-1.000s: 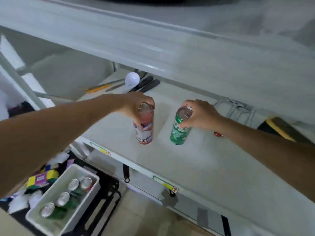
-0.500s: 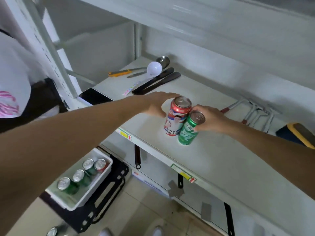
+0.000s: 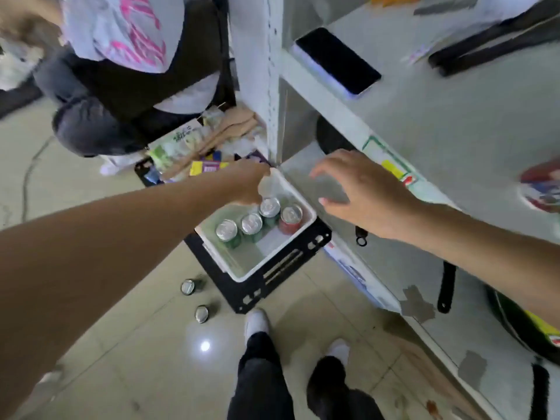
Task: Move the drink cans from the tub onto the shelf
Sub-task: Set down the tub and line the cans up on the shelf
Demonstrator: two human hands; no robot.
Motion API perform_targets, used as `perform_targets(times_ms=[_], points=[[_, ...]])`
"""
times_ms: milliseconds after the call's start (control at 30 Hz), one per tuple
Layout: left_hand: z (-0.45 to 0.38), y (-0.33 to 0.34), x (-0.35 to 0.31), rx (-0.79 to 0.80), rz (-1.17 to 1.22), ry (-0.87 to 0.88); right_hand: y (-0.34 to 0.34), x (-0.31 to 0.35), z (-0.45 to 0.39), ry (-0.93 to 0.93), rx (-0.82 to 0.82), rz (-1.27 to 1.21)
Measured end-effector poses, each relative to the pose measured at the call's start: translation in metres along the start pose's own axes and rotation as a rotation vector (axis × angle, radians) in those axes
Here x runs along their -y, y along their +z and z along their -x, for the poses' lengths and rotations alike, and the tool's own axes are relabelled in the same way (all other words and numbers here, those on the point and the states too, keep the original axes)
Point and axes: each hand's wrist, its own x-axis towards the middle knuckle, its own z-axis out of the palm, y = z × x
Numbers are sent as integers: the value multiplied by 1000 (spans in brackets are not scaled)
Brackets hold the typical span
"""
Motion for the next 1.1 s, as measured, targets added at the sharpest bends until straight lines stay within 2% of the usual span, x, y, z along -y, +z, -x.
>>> perform_targets(times_ms=[33,100,167,267,333,467,533,633,733,833,933,1100], points=[[-13,26,18,17,23,-37,39,-6,-21,31,113,18],[-34,78,47,53,70,-91,107,-21,-58,113,234,38],[-50,125,68,73,84,-110,163,-28,-83,140,280,28],[-65,175,80,25,50,-119,220,-26,-105,17,271,153],[-71,194,84,-60,17,-122,242,-25,-117,-73,226,336],[-84,206,88,-212,-12,-126,253,-38,-138,-88,174,522],[-91,208,82,-238,-21,-127,253,-49,-142,-70,184,519],[-97,203,72,-239,5,-151,253,-55,-140,-21,235,379],[-90,182,70,-239,36,-134,235,-49,-136,-37,217,297],[-64,136,60,-291,30,-87,188,-42,-118,-20,154,229],[-22,59,32,-264,-9,15,105,-21,-88,4,128,184],[56,-91,-54,-179,-227,333,-60,0,4,141,55,145]])
